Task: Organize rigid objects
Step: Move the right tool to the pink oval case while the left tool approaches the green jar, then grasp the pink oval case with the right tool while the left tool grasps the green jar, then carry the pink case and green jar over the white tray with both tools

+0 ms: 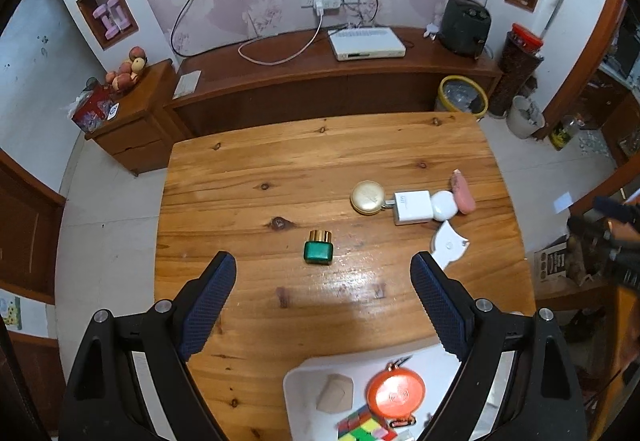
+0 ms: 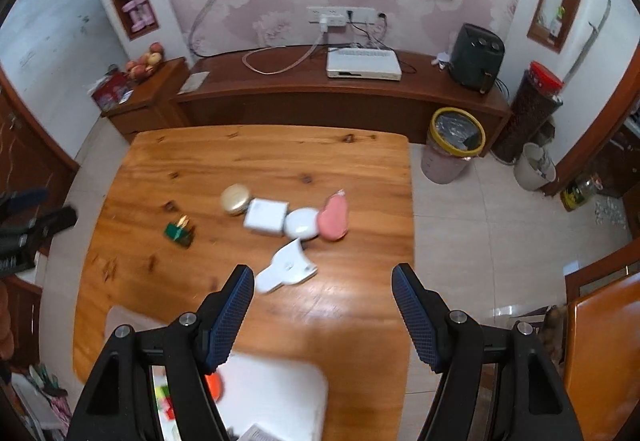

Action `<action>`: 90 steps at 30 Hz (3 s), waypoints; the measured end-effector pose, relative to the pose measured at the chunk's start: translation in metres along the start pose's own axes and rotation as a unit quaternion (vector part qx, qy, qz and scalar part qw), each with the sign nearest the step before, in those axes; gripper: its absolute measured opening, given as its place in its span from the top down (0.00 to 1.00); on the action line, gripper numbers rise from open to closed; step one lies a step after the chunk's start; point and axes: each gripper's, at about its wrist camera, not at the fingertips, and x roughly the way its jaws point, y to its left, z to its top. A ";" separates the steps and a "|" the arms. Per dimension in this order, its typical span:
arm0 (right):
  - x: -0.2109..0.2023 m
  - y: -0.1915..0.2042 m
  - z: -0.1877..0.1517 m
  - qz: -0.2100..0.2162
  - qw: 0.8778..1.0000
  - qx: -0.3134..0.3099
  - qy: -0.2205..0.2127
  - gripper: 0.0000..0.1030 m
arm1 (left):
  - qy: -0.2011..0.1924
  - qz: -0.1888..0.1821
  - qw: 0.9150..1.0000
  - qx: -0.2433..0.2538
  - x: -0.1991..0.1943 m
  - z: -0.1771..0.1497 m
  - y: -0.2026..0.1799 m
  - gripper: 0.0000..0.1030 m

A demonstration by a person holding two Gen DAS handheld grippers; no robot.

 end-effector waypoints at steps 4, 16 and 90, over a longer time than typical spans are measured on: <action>0.033 -0.020 0.024 0.010 1.000 0.020 0.018 0.30 | 0.030 0.007 1.000 0.001 0.035 0.007 -0.004 0.12; 0.162 -0.056 0.049 0.061 0.986 0.092 0.125 0.30 | 0.131 0.017 0.991 0.007 0.142 -0.001 -0.008 0.12; 0.117 0.010 -0.007 0.026 0.992 0.012 0.119 0.52 | 0.101 -0.049 0.993 0.027 0.071 -0.027 -0.016 0.57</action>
